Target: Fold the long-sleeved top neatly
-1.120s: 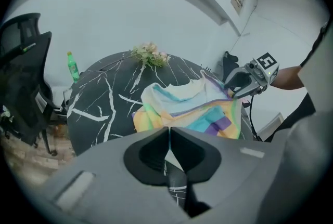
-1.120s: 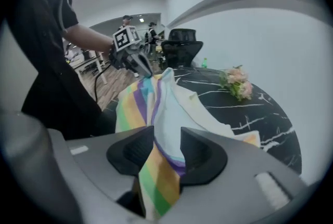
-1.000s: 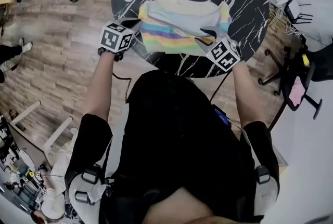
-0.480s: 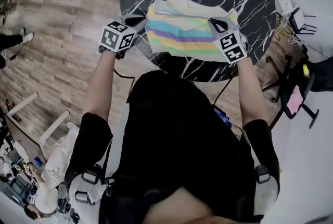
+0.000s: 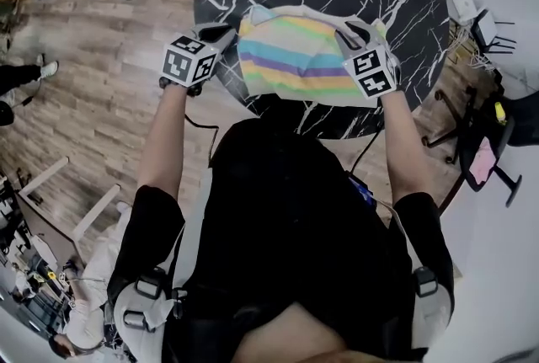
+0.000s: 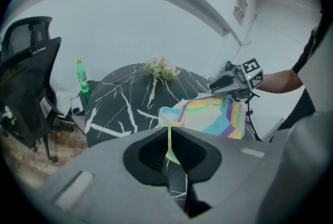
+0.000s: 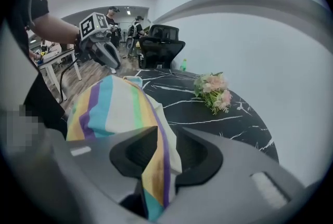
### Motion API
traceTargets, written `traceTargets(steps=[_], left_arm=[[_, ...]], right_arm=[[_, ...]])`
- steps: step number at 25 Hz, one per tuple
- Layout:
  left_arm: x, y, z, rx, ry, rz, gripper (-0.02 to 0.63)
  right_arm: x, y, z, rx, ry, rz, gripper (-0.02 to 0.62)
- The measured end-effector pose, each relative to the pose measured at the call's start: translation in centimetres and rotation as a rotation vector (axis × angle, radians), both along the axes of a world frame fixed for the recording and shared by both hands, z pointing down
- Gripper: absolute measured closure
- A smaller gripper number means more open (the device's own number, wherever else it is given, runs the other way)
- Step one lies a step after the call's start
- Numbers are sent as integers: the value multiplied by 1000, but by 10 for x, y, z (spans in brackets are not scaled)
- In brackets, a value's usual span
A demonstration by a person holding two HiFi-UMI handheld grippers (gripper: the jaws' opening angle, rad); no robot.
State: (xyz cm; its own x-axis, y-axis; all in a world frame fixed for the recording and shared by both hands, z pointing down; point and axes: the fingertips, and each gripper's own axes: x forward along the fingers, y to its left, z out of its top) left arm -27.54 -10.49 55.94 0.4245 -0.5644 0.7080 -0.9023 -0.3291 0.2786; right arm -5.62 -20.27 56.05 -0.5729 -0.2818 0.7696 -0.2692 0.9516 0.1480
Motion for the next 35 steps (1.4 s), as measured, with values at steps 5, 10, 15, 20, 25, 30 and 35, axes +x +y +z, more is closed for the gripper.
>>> traceTargets(steps=[5,10,15,20,25,30,35], left_arm=[[31,-15,-6,59,-48,235,507],[50,-26,12,32,-174,412,489],[51,-33,25,-28,-218,475,488],[40,-39,37,-134,-196,429,584],[36,-43,26,-138,-99,421,585],[14,-53,23,-130,-102,346,592],[3,-58,30,-122,-135,277,592]], right_arm=[[14,-1,-7,-9,-17,27,479],[43,-4,-6,-38,-14,104,479],[62,-2,-3,-57,-12,153,479],[78,3,3,-74,-2,198,480],[95,-12,6,-62,-1,257,482],[112,-51,11,-66,-32,418,485],[124,-75,23,-137,-46,531,466]])
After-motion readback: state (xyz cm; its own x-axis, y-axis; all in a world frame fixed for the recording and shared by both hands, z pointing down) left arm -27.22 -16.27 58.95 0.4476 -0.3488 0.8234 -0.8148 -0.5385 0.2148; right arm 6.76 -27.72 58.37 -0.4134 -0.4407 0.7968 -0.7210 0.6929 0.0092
